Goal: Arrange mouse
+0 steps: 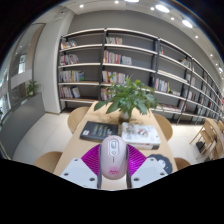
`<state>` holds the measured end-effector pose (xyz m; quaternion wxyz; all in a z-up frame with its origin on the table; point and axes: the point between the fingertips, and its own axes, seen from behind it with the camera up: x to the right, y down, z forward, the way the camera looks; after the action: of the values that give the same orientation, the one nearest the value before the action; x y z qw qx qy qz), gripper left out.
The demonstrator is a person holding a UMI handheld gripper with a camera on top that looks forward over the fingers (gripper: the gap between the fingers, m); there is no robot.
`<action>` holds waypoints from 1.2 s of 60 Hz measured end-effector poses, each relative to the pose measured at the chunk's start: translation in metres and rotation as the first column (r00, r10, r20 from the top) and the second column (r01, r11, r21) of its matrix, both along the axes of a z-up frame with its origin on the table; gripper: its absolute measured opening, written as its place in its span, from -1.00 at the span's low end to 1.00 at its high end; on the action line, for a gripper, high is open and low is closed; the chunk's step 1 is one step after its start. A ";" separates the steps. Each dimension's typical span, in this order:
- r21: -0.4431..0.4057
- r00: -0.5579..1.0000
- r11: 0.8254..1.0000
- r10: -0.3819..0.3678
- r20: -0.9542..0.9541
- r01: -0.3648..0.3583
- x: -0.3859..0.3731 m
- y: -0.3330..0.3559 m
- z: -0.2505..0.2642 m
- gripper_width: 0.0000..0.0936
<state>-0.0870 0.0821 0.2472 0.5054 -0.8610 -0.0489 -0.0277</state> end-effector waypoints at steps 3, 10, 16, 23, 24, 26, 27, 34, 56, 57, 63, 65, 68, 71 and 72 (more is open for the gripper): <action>0.053 1.000 0.998 -0.025 0.017 0.024 0.042 0.027 0.029 -0.28; 0.114 0.997 0.991 -0.074 0.022 0.071 0.140 0.076 0.064 -0.29; 0.117 0.992 0.986 -0.125 0.024 0.122 0.218 0.097 0.049 -0.28; -0.009 0.987 0.987 -0.161 0.014 0.161 0.277 0.102 -0.049 -0.29; -0.039 0.987 0.986 -0.163 0.016 0.163 0.287 0.107 -0.052 -0.29; -0.096 0.986 0.981 -0.167 0.020 0.168 0.298 0.105 -0.082 -0.28; -0.125 0.985 0.978 -0.169 0.018 0.170 0.302 0.102 -0.097 -0.28; -0.268 0.987 0.953 -0.156 -0.029 0.143 0.300 0.084 -0.188 -0.28; -0.378 0.991 0.920 -0.126 -0.041 0.102 0.291 0.061 -0.256 -0.03; -0.378 0.991 0.920 -0.129 -0.040 0.104 0.291 0.061 -0.257 -0.01; -0.388 0.993 0.915 -0.122 0.004 0.114 0.295 0.057 -0.246 0.51; -0.375 0.993 0.920 -0.119 0.014 0.115 0.295 0.056 -0.235 0.67; -0.344 0.993 0.932 -0.117 0.014 0.115 0.289 0.057 -0.212 0.80; -0.301 0.993 0.946 -0.121 0.010 0.119 0.283 0.056 -0.185 0.82; -0.287 0.992 0.950 -0.127 0.014 0.126 0.282 0.055 -0.175 0.82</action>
<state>0.1946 0.1369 0.0723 0.3725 -0.9266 0.0041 -0.0505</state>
